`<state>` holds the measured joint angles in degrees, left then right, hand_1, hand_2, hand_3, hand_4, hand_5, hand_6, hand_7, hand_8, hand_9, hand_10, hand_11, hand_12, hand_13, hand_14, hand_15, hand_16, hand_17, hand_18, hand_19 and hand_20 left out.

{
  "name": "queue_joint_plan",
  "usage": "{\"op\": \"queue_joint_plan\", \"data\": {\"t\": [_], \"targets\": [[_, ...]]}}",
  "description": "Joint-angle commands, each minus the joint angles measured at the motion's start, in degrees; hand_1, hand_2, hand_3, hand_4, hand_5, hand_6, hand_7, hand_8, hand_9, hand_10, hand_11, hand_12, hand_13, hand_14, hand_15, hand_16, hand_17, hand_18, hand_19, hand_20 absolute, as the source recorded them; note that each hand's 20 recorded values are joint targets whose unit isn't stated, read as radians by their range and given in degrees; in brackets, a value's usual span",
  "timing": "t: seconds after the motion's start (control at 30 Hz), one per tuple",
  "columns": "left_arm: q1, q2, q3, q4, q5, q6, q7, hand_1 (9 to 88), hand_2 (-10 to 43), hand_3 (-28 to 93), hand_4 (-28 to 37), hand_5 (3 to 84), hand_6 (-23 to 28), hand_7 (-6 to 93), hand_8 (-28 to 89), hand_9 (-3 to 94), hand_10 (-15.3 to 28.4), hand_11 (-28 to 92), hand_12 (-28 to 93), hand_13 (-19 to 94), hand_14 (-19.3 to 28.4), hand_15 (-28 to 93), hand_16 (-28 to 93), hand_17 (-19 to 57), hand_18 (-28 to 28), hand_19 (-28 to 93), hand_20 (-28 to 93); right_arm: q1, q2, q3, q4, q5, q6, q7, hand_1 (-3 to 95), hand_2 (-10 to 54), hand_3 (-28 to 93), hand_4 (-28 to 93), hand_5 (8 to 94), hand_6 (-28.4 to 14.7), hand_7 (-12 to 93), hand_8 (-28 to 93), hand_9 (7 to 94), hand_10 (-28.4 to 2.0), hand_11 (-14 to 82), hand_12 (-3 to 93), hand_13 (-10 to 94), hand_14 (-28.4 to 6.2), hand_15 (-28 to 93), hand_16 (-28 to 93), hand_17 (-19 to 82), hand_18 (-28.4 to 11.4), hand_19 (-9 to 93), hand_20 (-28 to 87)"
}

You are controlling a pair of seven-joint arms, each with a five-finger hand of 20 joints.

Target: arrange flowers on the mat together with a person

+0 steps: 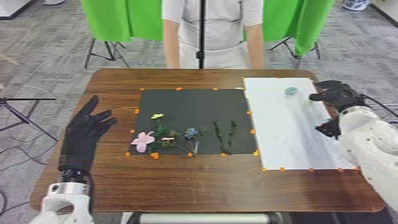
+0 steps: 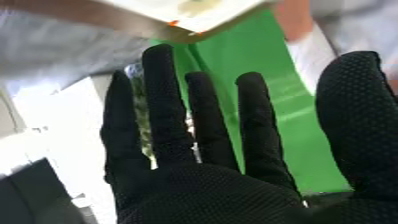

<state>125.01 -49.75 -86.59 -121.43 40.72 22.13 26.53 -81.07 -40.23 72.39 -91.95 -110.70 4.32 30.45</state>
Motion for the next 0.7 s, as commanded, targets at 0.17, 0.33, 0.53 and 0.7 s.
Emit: {"op": "queue_joint_plan", "data": {"t": [0.17,0.33,0.53,0.7], "targets": [[-0.4,-0.52,-0.20,0.05,0.18,-0.26,-1.24,20.5,1.9,78,-28.3,30.3,2.8,10.0,-8,33.4,17.5,26,11,23,24.6,53,-9,-7.5,22.0,47,17,9.3,-0.1,-7.7,6.0,-14.5,-8.4,3.0,29.8,-5.3,78,-27,35.2,4.5,17,-13,40.5,-11.1,16.8,15.7,42,-13.6,55,10,12,-24.8,55,23],[-0.5,-0.61,-0.21,-0.01,0.27,-0.39,-1.44,20.7,1.9,78,-28.3,30.3,2.8,10.0,-8,33.4,17.5,26,11,23,24.5,53,-9,-7.5,22.0,47,17,10.9,-0.5,-10.6,8.4,-17.5,-9.1,4.0,32.8,-6.9,77,-28,39.0,5.3,20,-14,45.1,-10.1,18.8,15.0,47,-12.2,55,10,14,-24.2,57,22],[-0.9,-1.37,-0.01,0.25,0.58,-0.92,-1.62,20.7,1.9,78,-28.3,30.3,2.8,10.1,-8,33.4,17.6,26,11,23,24.5,53,-9,-7.4,22.0,47,17,14.7,-1.7,-15.4,10.9,-21.1,-11.1,3.1,34.0,-7.6,76,-28,41.2,5.7,22,-15,47.3,-9.8,19.7,14.4,49,-11.4,54,10,14,-23.8,57,20],[-1.7,-1.96,0.27,0.43,0.95,-1.35,-2.05,20.7,1.8,78,-28.3,30.3,2.8,10.2,-8,33.3,17.5,26,11,23,24.5,53,-9,-7.5,22.1,47,17,16.7,-2.3,-19.1,12.7,-23.8,-10.6,1.4,34.6,-8.1,76,-28,41.5,5.9,22,-16,47.7,-9.6,20.0,14.3,49,-10.7,54,11,14,-23.5,57,19]]}}
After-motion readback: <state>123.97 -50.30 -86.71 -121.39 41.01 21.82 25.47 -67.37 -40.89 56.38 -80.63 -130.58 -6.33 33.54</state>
